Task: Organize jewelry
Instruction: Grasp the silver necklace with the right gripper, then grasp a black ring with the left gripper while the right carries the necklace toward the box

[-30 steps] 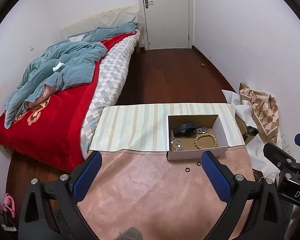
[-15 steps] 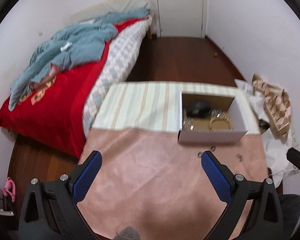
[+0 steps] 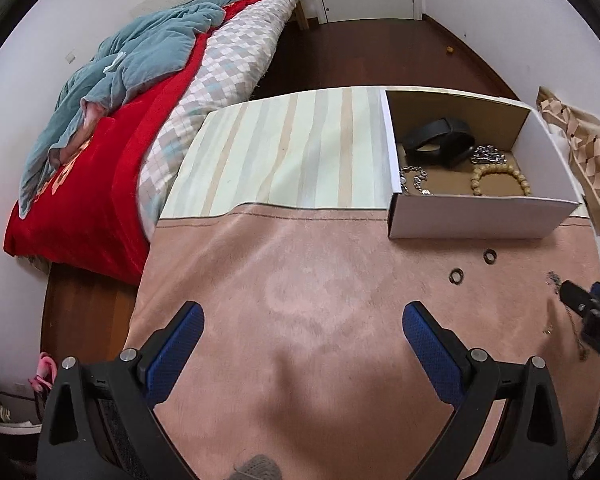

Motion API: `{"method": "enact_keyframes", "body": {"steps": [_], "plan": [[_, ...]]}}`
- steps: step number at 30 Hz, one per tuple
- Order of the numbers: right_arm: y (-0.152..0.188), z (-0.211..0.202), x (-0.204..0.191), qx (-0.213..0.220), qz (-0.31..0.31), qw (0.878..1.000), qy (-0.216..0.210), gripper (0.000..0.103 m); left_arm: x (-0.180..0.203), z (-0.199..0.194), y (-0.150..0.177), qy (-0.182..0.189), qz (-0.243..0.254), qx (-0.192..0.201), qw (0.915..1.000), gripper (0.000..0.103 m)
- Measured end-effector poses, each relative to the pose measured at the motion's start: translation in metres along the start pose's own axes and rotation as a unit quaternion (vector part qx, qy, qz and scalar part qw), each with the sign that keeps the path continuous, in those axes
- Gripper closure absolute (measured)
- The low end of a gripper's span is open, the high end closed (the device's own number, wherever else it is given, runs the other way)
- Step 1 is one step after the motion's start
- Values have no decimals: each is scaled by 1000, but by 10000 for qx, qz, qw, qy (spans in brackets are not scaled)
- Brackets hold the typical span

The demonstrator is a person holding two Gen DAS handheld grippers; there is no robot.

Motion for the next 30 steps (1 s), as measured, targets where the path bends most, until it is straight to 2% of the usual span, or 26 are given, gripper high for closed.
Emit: {"method": "enact_keyframes", "body": {"steps": [2, 4, 5, 7, 11, 16, 23, 29, 30], "plan": [[0, 12, -4, -140, -92, 9998, 50, 52, 1, 6, -4, -4, 9, -37, 10000, 1], [0, 14, -8, -79, -259, 9993, 250, 69, 1, 12, -7, 24, 17, -66, 10000, 1], [0, 13, -10, -36, -326, 9988, 351, 72, 3, 14, -8, 27, 30, -82, 10000, 1], [0, 14, -11, -1, -370, 9987, 344, 99, 6, 18, -8, 51, 68, -123, 9999, 1], [1, 6, -1, 91, -121, 9998, 130, 103, 18, 26, -4, 243, 155, -274, 9992, 1], [3, -20, 15, 382, 338, 9985, -193, 103, 36, 35, -1, 709, 155, -500, 9961, 2], [4, -41, 28, 511, 527, 9970, -262, 103, 68, 48, 0, 1107, 320, -703, 9909, 3], [6, -37, 38, 458, 654, 9965, -249, 103, 95, 55, 2, 1190, 587, -746, 9884, 18], [6, -37, 39, 466, 665, 9964, -233, 103, 98, 55, 3, 1187, 625, -755, 9881, 24]]}}
Point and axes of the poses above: each gripper's, at about its wrist camera, not at the fingertips, and z roughly the way its jaws point, x to its right, y to its underside, the point moved 4 cm from there along z, roughly the way its jaws point, and after that the axes turned 9 degrees about -z, right-handed, at the moved point
